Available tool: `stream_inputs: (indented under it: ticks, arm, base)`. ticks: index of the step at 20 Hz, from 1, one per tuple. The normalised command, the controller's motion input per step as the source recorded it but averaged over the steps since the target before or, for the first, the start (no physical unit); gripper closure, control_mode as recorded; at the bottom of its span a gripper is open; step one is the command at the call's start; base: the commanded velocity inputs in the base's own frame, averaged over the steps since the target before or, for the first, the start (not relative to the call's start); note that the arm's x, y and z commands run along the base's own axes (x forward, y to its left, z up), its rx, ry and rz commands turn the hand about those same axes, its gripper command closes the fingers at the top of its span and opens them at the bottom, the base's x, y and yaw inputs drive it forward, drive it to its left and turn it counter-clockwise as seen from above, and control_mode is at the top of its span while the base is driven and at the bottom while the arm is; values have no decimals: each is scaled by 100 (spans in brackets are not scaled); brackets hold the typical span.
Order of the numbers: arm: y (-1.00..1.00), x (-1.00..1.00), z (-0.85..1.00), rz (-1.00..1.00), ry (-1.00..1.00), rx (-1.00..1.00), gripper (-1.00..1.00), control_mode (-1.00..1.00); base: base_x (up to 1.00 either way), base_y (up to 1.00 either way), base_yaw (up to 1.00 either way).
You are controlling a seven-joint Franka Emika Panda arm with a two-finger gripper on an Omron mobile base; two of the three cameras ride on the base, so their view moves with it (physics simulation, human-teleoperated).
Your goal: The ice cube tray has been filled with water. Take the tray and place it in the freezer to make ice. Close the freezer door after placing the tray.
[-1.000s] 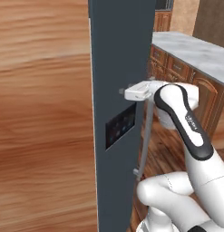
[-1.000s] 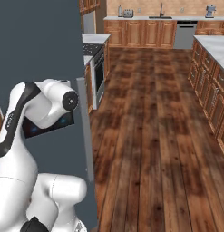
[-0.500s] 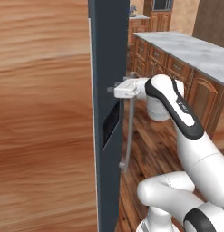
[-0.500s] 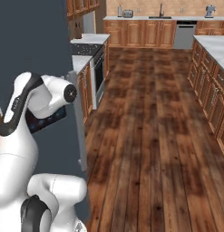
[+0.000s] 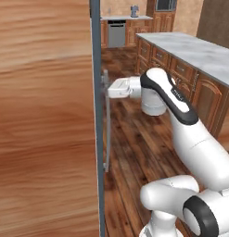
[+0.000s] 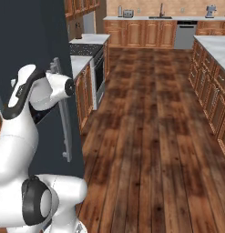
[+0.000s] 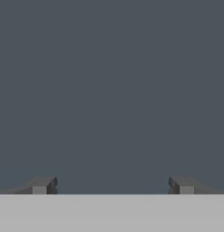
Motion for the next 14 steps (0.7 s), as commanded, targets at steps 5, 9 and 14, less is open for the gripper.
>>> stream_inputs:
  ticks: [5, 9, 14]
  arm:
    - [58, 2, -6, 8, 0, -3, -100, -100]
    - [61, 0, -6, 7, 0, -5, -100, -100]
    - [63, 0, -7, 5, 0, -7, -100, -100]
  base:
    - [0, 0, 0]
    - [0, 0, 0]
    - [0, 0, 0]
